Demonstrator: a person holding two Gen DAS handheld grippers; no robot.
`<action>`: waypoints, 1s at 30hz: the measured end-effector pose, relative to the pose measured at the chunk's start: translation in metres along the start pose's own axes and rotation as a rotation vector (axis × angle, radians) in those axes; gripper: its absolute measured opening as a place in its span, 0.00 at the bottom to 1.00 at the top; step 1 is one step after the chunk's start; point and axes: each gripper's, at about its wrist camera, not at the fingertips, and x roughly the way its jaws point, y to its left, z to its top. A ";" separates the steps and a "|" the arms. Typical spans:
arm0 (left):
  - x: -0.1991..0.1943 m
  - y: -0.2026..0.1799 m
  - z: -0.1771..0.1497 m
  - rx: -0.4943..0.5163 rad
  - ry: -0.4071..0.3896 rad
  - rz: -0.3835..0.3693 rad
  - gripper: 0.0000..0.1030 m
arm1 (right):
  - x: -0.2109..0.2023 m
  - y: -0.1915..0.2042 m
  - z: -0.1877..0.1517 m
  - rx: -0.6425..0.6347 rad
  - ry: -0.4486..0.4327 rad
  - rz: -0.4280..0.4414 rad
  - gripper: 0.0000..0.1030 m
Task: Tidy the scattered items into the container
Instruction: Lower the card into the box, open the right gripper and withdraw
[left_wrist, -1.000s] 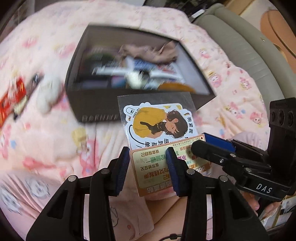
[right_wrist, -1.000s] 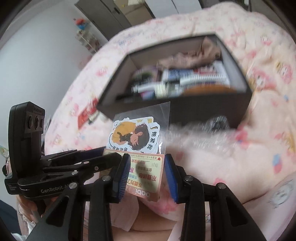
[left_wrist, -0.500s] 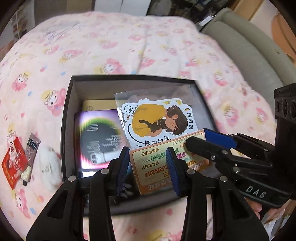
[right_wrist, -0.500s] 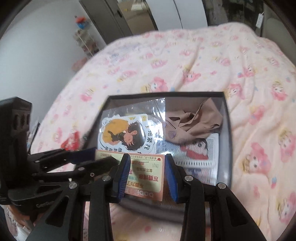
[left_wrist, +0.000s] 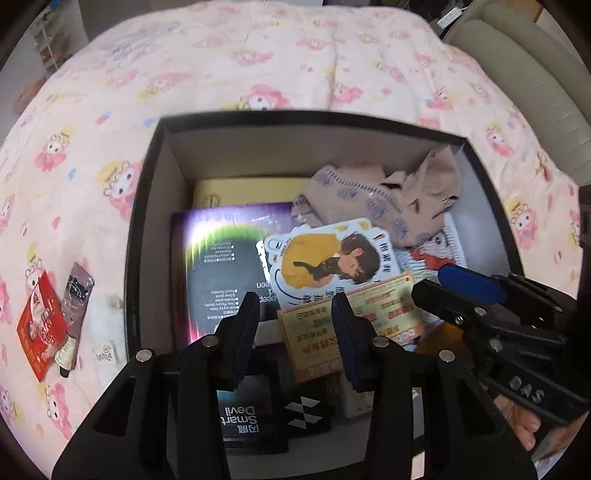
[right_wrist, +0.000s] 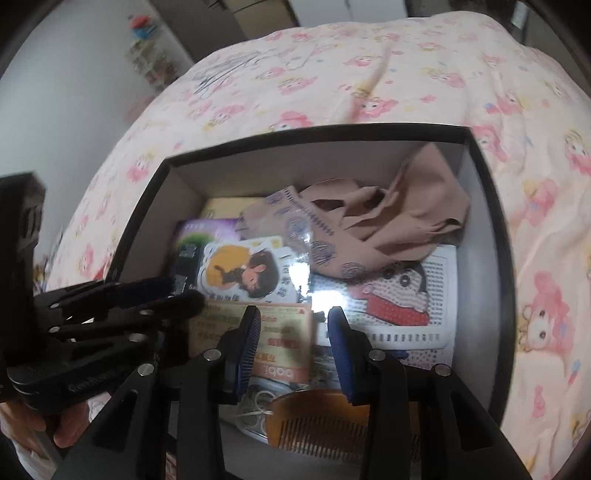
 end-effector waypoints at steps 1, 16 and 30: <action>0.000 -0.002 -0.003 0.007 0.003 -0.020 0.33 | 0.000 0.000 -0.001 -0.002 0.003 -0.010 0.34; 0.027 -0.014 -0.009 -0.023 0.048 -0.012 0.26 | 0.027 0.003 -0.005 -0.032 0.121 -0.064 0.35; -0.067 -0.046 -0.038 -0.005 -0.247 0.016 0.31 | -0.066 0.032 -0.024 -0.094 -0.150 -0.275 0.40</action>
